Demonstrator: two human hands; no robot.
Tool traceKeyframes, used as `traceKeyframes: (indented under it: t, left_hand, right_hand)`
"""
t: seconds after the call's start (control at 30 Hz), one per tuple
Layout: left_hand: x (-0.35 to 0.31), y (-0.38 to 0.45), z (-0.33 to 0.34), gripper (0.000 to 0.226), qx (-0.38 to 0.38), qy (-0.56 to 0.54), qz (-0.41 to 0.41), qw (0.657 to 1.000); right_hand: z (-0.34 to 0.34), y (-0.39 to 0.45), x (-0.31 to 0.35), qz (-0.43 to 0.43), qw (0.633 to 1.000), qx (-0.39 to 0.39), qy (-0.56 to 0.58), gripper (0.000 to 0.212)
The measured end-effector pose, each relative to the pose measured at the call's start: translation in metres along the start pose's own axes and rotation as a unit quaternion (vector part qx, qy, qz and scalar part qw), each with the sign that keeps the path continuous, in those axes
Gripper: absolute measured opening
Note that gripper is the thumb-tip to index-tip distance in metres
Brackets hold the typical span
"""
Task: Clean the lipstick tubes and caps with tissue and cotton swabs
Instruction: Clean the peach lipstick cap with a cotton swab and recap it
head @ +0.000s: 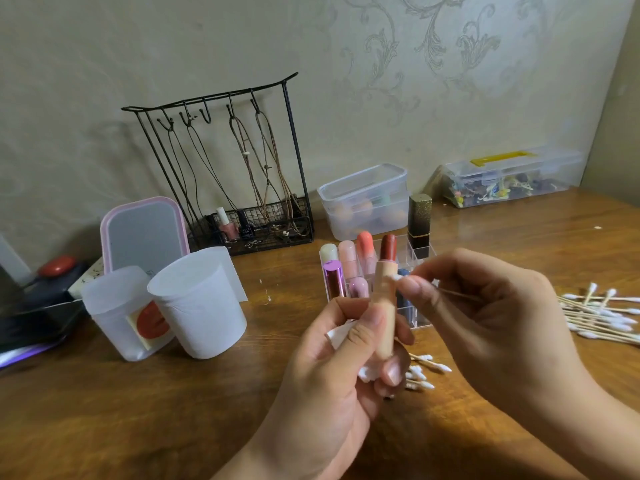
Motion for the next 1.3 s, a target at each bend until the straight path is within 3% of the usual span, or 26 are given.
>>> traceKeyframes:
  t: [0.2,0.3,0.43,0.73,0.87,1.07,1.3]
  left_hand:
    - [-0.0001,-0.0003,0.0005,0.019,-0.017,0.032,0.017,0.999]
    - [-0.0014,-0.0002,0.0004,0.017,-0.014,0.017,0.011,1.000]
    - [-0.0004,0.0003,0.0003,0.021,-0.009,0.012,0.007,1.000]
    - [0.0004,0.0013,0.0002,0.009,-0.022,0.024,0.012,0.999]
    - [0.0006,0.0012,-0.0010,0.015,-0.013,0.021,0.018,1.000]
    - [0.0030,0.0012,-0.0015,0.030,0.009,0.016,-0.006,1.000]
    - [0.0053,0.0020,-0.0038,0.032,0.008,0.036,-0.027,0.999]
  right_hand:
    - [0.0015,-0.0059,0.0003,0.044,0.993,0.061,0.089,0.018]
    - [0.0004,-0.0039,-0.0016,0.013,0.999,0.042,0.018,0.015]
    - [0.0023,-0.0047,-0.0009,0.012,0.996,0.064,0.053,0.015]
    - [0.0012,-0.0029,-0.0050,-0.011,1.000,0.025,-0.004,0.016]
    - [0.0022,-0.0047,-0.0014,-0.023,0.998,0.058,0.021,0.013]
    - [0.0036,-0.0071,-0.0028,-0.010,0.999,0.025,-0.027,0.009]
    - [0.0014,-0.0037,-0.0050,-0.019,0.996,0.014,-0.086,0.016]
Point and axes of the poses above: each hand's wrist, its own y-axis towards the middle knuckle, its own z-axis out of the palm, x = y × z, the point moved 2 cm from there along y, towards the middle knuckle, and after that the axes turned 12 degrees about -x, right-handed, at the moved point
